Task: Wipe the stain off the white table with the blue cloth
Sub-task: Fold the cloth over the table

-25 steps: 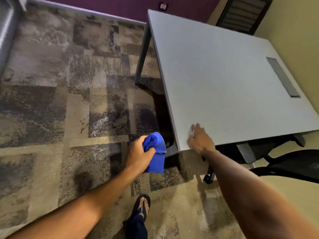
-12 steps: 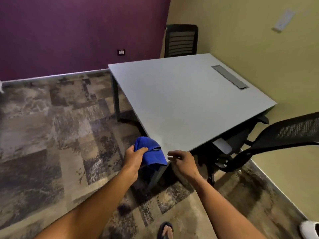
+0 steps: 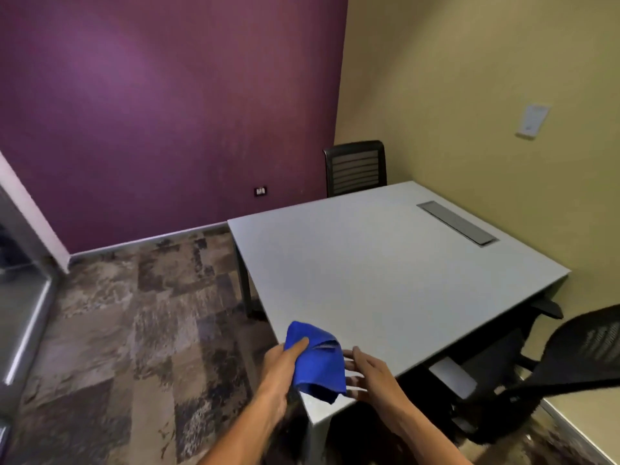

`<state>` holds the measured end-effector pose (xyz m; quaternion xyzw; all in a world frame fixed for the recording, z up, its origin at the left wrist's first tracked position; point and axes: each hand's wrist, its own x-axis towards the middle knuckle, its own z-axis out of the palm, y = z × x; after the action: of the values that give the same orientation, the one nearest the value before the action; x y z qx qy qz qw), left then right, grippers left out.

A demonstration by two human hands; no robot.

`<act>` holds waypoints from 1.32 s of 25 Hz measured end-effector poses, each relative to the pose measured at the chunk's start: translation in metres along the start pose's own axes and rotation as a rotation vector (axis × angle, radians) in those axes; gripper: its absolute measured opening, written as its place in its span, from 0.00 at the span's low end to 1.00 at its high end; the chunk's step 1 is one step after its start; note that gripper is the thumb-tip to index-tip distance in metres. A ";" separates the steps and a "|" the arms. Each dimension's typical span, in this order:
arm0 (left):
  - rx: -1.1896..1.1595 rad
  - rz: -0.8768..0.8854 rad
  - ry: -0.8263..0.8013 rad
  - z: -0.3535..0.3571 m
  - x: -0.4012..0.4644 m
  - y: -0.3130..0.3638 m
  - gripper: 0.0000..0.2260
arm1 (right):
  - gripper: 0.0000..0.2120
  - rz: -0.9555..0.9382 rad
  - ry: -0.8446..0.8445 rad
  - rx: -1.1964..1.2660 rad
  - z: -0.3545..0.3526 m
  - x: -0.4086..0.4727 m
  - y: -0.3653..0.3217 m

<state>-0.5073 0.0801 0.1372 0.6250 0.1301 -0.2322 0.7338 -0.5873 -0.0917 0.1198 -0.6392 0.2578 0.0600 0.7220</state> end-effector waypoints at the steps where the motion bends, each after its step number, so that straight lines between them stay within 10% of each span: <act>1: -0.015 -0.007 0.008 0.009 0.003 0.005 0.12 | 0.19 0.006 -0.021 0.027 -0.006 0.004 -0.007; 5: -0.068 -0.020 0.001 0.039 0.022 0.018 0.12 | 0.15 -0.020 -0.046 -0.001 -0.023 0.024 -0.037; 13: -0.077 0.034 -0.227 0.063 0.095 0.060 0.16 | 0.39 -0.126 -0.010 -0.048 -0.009 0.090 -0.082; 20: -0.061 0.038 -0.411 0.058 0.133 0.084 0.17 | 0.26 -0.175 0.037 0.032 -0.001 0.125 -0.104; 25: 0.000 0.054 -0.269 0.081 0.139 0.081 0.10 | 0.22 -0.131 -0.019 0.008 -0.025 0.141 -0.114; 33: 0.222 0.063 0.149 0.146 0.138 0.063 0.06 | 0.51 -0.204 -0.229 -0.365 -0.094 0.169 -0.116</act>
<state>-0.3716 -0.0800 0.1516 0.7215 0.1381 -0.1752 0.6554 -0.4217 -0.2424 0.1429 -0.7709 0.0933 0.1044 0.6214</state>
